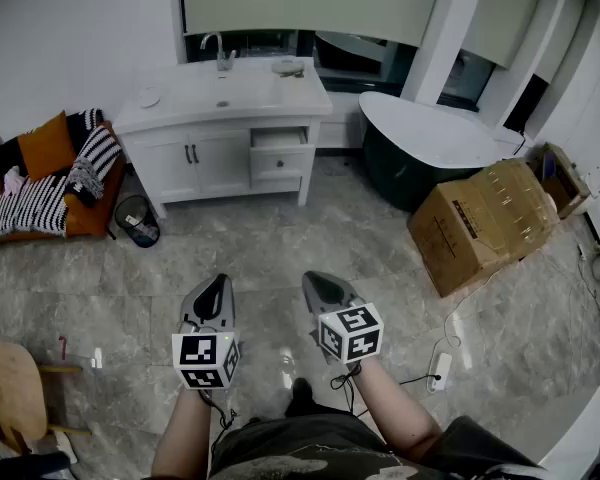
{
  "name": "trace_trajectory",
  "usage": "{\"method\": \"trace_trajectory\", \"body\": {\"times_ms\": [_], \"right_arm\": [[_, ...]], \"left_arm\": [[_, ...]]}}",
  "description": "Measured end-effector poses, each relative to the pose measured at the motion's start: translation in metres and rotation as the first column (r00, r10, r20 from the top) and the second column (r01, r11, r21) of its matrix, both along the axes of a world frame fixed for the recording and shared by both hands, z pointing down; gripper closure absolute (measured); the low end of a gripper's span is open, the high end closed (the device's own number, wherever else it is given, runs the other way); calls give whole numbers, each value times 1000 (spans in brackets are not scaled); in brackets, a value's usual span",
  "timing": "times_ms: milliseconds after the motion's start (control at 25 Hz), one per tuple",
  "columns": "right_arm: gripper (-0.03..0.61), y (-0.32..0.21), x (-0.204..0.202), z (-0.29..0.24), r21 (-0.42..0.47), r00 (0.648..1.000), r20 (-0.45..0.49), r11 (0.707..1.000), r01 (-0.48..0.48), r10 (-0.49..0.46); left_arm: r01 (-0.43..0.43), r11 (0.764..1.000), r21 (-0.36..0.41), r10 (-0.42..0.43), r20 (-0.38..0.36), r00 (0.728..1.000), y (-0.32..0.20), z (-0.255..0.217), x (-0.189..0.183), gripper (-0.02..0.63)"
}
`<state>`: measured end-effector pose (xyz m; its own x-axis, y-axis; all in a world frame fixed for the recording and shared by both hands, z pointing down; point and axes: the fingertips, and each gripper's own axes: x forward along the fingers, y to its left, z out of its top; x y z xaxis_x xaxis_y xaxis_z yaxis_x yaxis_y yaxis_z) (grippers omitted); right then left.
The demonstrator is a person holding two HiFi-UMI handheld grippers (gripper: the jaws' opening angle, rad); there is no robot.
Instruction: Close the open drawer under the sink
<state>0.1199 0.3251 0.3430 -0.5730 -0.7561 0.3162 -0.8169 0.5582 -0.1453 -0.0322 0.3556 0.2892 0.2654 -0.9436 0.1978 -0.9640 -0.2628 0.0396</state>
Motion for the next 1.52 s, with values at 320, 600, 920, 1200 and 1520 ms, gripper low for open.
{"method": "trace_trajectory", "body": {"times_ms": [320, 600, 920, 1200, 1520], "right_arm": [[548, 20, -13, 3, -8, 1000, 3, 1000, -14, 14], [549, 16, -11, 8, -19, 1000, 4, 1000, 2, -2], [549, -20, 28, 18, -67, 997, 75, 997, -26, 31], [548, -56, 65, 35, -95, 997, 72, 995, -14, 21], [548, -62, 82, 44, -107, 998, 63, 994, -12, 19]], "left_arm": [[-53, 998, 14, 53, -21, 998, 19, 1, -5, 594], [-48, 999, -5, 48, -45, 998, 13, 8, -4, 594], [-56, 998, 9, 56, -66, 996, -6, 9, 26, 594], [-20, 1000, -6, 19, -55, 998, -35, 21, 56, 594], [-15, 999, -42, 13, -44, 999, -43, 33, 66, 594]]}}
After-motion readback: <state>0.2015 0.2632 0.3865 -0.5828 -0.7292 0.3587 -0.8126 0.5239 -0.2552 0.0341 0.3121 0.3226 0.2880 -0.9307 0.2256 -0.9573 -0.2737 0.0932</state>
